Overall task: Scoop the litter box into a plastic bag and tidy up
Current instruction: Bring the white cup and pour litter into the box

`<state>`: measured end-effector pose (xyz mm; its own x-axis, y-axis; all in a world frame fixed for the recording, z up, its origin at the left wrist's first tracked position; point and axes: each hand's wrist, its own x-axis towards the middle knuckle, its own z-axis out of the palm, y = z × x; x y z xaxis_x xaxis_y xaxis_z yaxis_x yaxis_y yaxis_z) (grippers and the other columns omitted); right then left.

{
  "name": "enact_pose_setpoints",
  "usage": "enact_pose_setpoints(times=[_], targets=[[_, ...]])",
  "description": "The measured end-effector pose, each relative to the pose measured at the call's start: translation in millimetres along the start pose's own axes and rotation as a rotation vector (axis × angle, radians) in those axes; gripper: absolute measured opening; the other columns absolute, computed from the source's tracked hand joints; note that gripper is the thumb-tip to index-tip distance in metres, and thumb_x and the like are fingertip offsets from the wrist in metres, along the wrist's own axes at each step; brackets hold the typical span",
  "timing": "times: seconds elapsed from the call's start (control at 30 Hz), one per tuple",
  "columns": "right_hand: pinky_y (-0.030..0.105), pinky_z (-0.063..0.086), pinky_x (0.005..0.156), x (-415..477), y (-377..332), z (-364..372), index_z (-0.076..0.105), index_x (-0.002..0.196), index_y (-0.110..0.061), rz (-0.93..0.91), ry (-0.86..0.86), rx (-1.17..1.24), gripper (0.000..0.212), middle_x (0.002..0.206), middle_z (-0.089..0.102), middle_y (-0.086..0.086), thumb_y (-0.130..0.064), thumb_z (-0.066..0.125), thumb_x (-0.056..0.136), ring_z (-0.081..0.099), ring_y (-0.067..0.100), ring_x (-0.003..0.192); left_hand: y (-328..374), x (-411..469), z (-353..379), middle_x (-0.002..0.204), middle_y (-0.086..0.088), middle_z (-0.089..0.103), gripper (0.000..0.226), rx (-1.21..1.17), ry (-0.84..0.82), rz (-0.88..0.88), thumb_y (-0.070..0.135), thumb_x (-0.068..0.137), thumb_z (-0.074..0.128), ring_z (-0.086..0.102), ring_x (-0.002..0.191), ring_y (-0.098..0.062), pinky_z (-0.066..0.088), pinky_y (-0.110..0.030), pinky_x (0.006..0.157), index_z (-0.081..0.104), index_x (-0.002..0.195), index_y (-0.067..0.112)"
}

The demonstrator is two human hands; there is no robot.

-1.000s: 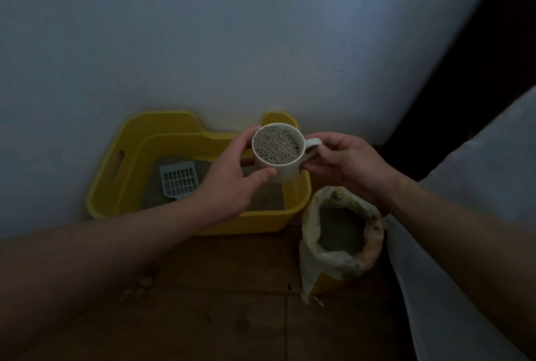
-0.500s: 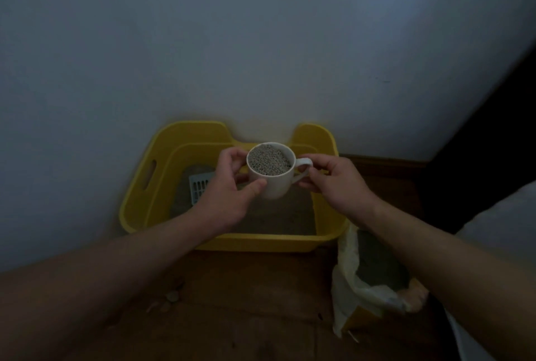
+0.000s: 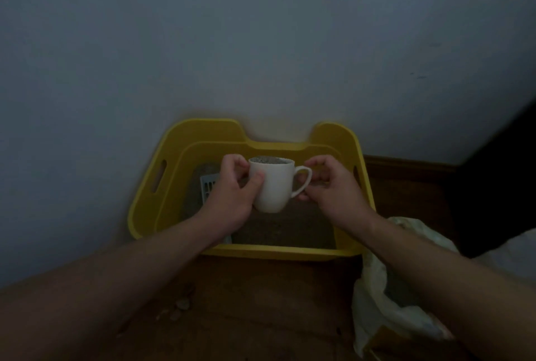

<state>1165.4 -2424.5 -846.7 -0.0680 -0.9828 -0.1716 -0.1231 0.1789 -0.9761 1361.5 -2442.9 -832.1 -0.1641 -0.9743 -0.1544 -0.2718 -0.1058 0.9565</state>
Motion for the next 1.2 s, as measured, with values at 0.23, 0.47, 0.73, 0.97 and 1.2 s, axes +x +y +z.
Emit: enact_pose_setpoints(times=[0.23,0.47,0.73,0.97,1.2], targets=[[0.024,0.059,0.068,10,6,0,0.055,0.125,-0.02,0.061,0.018,-0.021,0.046,0.112,0.068,0.001,0.007,0.062,0.088,0.07,0.014,0.092,-9,5,2,0.116,0.006,0.055,0.037,-0.064,-0.039,-0.076,0.021,0.097,0.059,0.064,0.102,-0.018,0.062,-0.033,0.07,0.034,0.124,0.03],[0.024,0.06,0.071,16,10,2,0.048,0.141,-0.014,0.087,-0.005,-0.061,0.057,0.113,0.068,-0.001,0.006,0.061,0.089,0.071,0.013,0.092,-11,6,2,0.123,0.001,0.052,0.045,-0.067,-0.04,-0.132,0.021,0.095,0.062,0.066,0.103,-0.023,0.063,-0.043,0.078,0.035,0.127,0.037],[0.026,0.059,0.076,11,8,-5,0.048,0.141,-0.013,0.102,-0.047,-0.138,0.053,0.106,0.068,-0.002,0.005,0.057,0.092,0.07,0.015,0.091,-12,3,1,0.109,0.003,0.058,0.039,0.012,-0.077,-0.147,0.033,0.097,0.058,0.07,0.091,-0.018,0.063,-0.038,0.076,0.035,0.129,0.037],[0.033,0.06,0.082,0,1,-17,0.051,0.139,-0.01,0.096,-0.061,-0.164,0.048,0.101,0.071,0.004,0.001,0.059,0.093,0.072,0.016,0.088,-5,-1,6,0.114,0.001,0.059,0.032,0.084,-0.075,-0.143,0.048,0.098,0.05,0.07,0.09,-0.019,0.061,-0.031,0.067,0.043,0.126,0.036],[0.023,0.059,0.07,-12,-16,-28,0.053,0.136,-0.006,0.118,-0.047,-0.143,0.039,0.096,0.071,0.007,-0.008,0.057,0.097,0.072,0.015,0.08,5,-6,10,0.1,-0.007,0.067,0.035,0.085,-0.105,-0.116,0.054,0.1,0.036,0.07,0.082,-0.03,0.06,-0.042,0.069,0.053,0.116,0.028]])
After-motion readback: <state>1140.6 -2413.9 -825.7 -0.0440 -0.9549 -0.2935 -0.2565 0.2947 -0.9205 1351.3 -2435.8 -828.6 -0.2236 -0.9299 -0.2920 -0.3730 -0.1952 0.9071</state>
